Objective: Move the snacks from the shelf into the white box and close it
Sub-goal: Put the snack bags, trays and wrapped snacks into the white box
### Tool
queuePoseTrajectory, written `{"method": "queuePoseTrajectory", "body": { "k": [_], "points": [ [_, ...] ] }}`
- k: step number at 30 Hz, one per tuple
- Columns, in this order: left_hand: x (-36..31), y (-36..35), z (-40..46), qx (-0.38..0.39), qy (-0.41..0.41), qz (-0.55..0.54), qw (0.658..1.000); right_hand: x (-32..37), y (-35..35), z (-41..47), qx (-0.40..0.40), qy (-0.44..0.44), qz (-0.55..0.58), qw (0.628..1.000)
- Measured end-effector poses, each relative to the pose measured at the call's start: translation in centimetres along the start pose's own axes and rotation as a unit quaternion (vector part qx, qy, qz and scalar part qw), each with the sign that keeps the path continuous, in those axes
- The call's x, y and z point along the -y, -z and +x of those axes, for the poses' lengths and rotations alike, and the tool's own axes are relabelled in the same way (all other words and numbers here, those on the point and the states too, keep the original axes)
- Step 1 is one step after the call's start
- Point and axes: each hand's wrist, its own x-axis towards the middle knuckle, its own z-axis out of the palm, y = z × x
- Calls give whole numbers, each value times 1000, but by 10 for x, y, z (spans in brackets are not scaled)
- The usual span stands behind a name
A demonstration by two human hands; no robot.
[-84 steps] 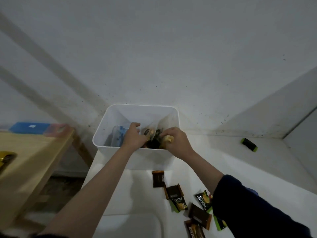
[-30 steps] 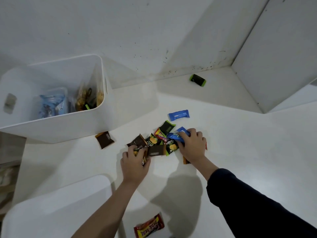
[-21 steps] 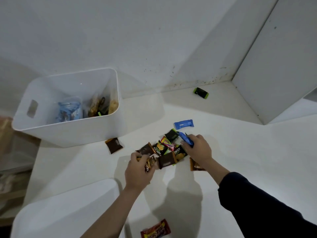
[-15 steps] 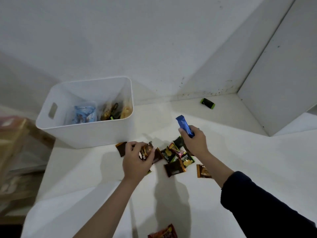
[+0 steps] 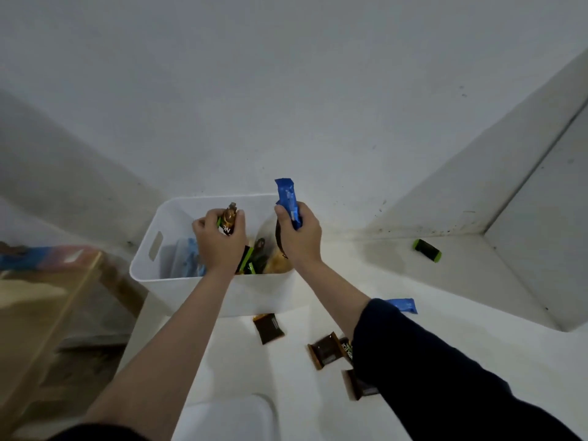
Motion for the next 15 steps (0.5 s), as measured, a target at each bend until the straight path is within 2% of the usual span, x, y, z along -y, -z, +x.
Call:
{"method": "queuePoseTrajectory", "body": {
  "k": [3,6,8,12,15],
  "points": [
    [20,-8,14,62,41,13,997,-22,-18,4,0,-6,0,1000],
    [33,-10,23,160,63,-44,984,-37,-23,1,18,8,-6,1000],
    [36,-11,24,192,99,-75,973,-41,-21,-1,29,13,19,999],
    [36,-13,24,163,168,-136,962,-43,-13,-2,65,9,56,996],
    [31,-4,13,134,94,-131,978,-39,-7,-9,91,11,23,996]
  ]
}}
